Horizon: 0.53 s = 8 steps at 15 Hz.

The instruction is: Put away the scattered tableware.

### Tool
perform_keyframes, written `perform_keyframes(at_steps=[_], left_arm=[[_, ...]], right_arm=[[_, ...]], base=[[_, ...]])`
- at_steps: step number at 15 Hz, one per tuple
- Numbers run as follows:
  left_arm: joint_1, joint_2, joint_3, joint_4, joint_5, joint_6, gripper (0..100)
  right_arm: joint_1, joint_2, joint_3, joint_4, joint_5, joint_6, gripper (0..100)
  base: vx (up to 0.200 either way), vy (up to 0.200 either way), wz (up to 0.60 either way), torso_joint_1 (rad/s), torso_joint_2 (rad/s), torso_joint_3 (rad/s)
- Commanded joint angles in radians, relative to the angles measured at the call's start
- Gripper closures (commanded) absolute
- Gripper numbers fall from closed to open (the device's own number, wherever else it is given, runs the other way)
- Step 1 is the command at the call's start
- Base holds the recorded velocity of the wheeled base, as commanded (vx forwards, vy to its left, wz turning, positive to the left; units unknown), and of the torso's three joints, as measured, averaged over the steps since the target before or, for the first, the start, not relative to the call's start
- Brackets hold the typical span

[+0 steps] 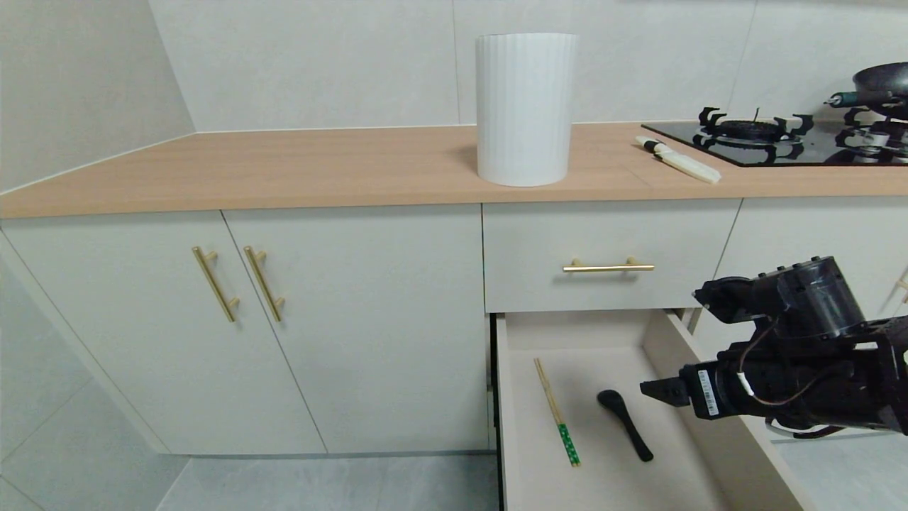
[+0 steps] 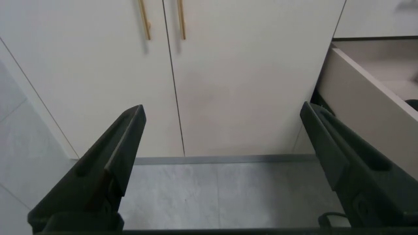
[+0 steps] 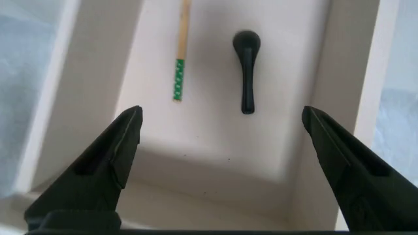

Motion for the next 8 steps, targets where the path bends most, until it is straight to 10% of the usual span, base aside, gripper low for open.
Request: perform_keyframes(at_steps=[1, 8], left_arm=[[0.0, 0.002, 0.001, 0.0, 0.0, 0.0, 0], [0.0, 0.002, 0.001, 0.0, 0.0, -0.002, 0]], right_arm=[[0.004, -0.028, -0.005, 0.002, -0.001, 0.0, 0], [0.033, -0.03, -0.001, 0.042, 0.005, -0.001, 0]], base=[[0.0, 0.0, 0.0, 0.0, 0.0, 0.0], [-0.2, 0.0, 0.0, 0.002, 0.0, 0.004]])
